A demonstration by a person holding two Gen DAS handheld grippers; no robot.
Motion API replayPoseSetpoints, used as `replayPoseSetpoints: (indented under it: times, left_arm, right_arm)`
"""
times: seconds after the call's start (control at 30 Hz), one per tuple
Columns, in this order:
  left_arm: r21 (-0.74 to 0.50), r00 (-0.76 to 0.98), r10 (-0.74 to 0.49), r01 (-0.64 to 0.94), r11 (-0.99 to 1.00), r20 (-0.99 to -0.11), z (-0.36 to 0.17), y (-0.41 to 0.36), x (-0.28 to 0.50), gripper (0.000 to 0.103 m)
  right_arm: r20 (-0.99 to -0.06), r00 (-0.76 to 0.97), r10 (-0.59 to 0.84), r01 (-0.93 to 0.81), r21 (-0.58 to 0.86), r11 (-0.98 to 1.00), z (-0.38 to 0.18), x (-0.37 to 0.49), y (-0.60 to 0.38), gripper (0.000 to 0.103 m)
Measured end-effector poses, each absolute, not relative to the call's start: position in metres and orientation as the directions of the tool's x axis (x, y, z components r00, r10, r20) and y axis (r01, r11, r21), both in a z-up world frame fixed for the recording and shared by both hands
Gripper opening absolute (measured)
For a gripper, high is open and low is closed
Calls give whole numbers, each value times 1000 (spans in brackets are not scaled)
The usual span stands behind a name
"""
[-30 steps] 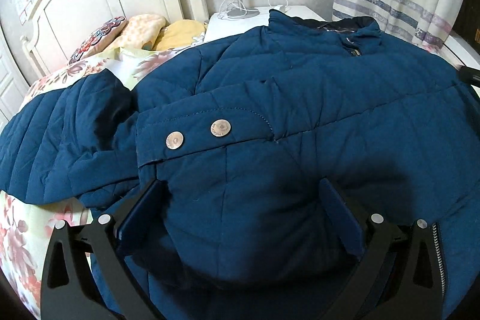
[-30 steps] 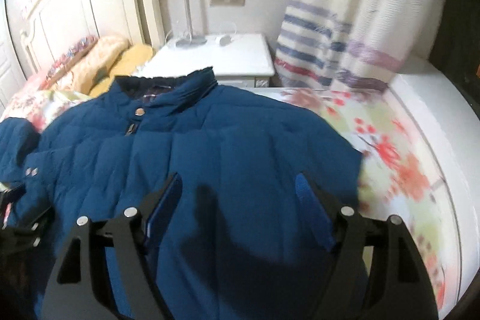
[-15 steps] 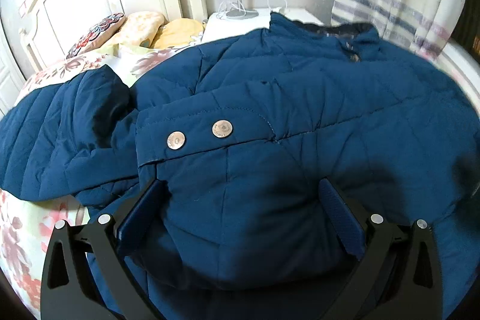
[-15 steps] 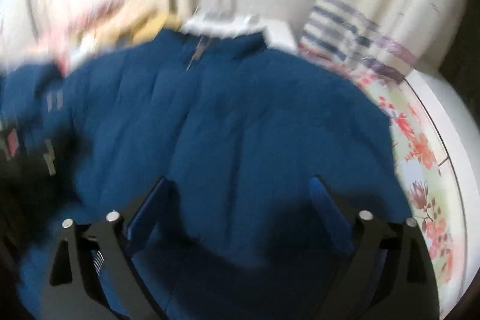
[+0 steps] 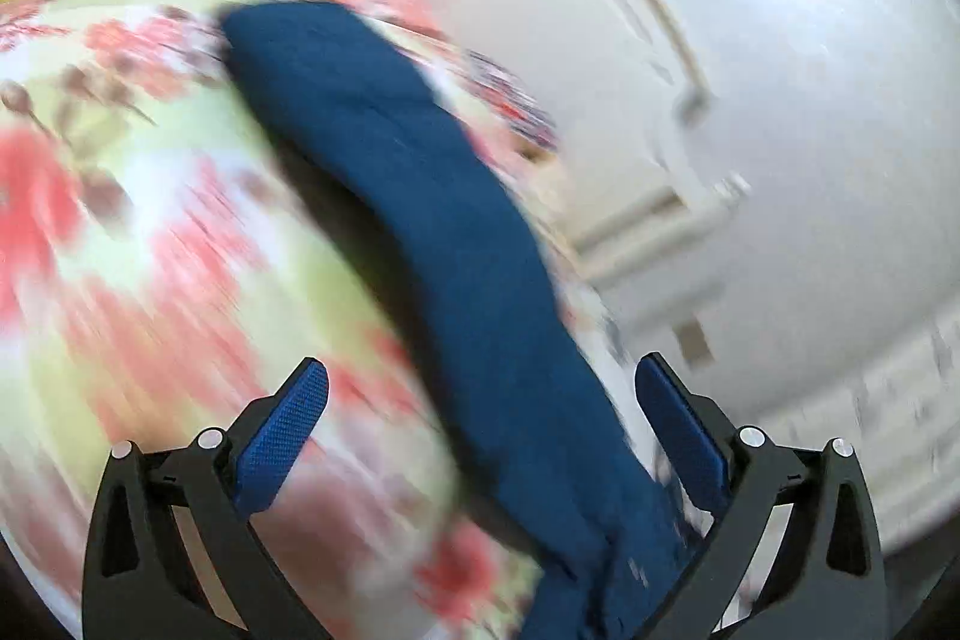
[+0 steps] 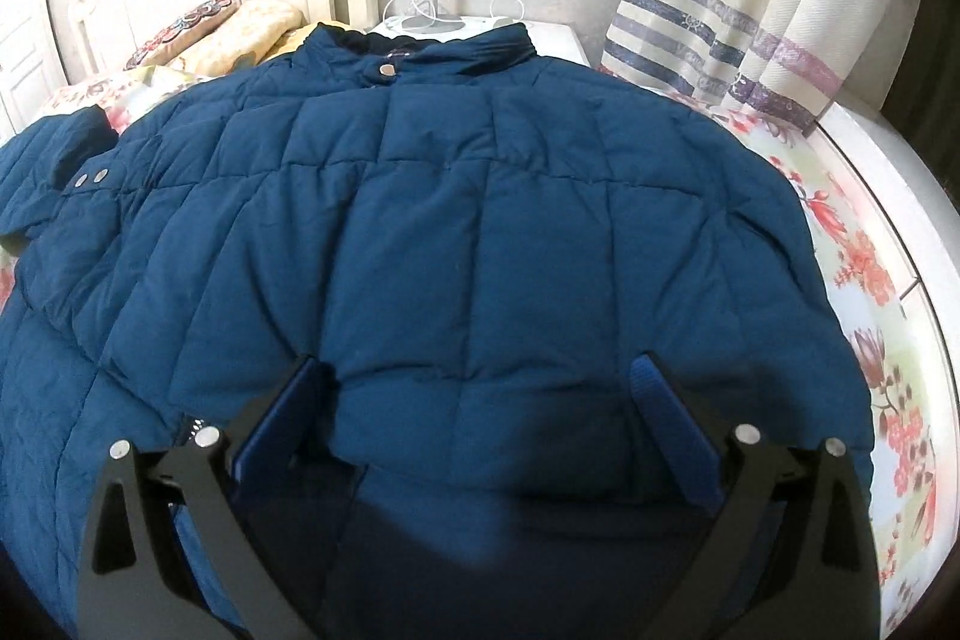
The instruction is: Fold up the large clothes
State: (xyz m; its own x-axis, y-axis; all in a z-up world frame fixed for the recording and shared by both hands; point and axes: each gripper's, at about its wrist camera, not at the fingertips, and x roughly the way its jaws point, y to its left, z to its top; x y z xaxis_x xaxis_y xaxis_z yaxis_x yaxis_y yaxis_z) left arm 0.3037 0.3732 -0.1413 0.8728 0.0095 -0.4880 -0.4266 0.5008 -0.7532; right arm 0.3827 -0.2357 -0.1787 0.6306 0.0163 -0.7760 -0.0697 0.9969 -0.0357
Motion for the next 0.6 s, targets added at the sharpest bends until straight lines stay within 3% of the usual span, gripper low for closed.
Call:
replayPoseSetpoints:
  times: [0.17, 0.2, 0.23, 0.3, 0.33, 0.5, 0.6]
  left_arm:
    - [-744, 856, 22, -462, 483, -517, -143, 431, 339, 95]
    - [-738, 851, 26, -470, 485, -525, -143, 439, 348, 77]
    - [-734, 845, 29, -480, 480, -534, -144, 445, 353, 46]
    - [-740, 828, 19, -511, 438, -561, -151, 453, 362, 20]
    - [-746, 836, 29, -505, 435, -549, -148, 452, 362, 15]
    - [-606, 900, 139, -386, 695, -414, -63, 367, 357, 9]
    - [-447, 943, 52, -204, 871, -329, -15, 267, 365, 9]
  right_arm:
    - [-776, 631, 16, -69, -36, 997, -178, 382, -236, 100]
    - [-775, 631, 15, -69, -37, 997, -178, 382, -236, 100]
    - [-775, 631, 16, -70, -36, 997, -179, 383, -236, 100]
    - [-775, 631, 18, -69, -33, 997, -178, 383, -236, 100]
    - [-775, 632, 19, -69, -32, 997, -178, 383, -236, 100]
    - [-748, 662, 48, -50, 20, 999, -172, 378, -242, 96]
    - [-681, 726, 93, 11, 147, 989, -161, 369, -264, 89]
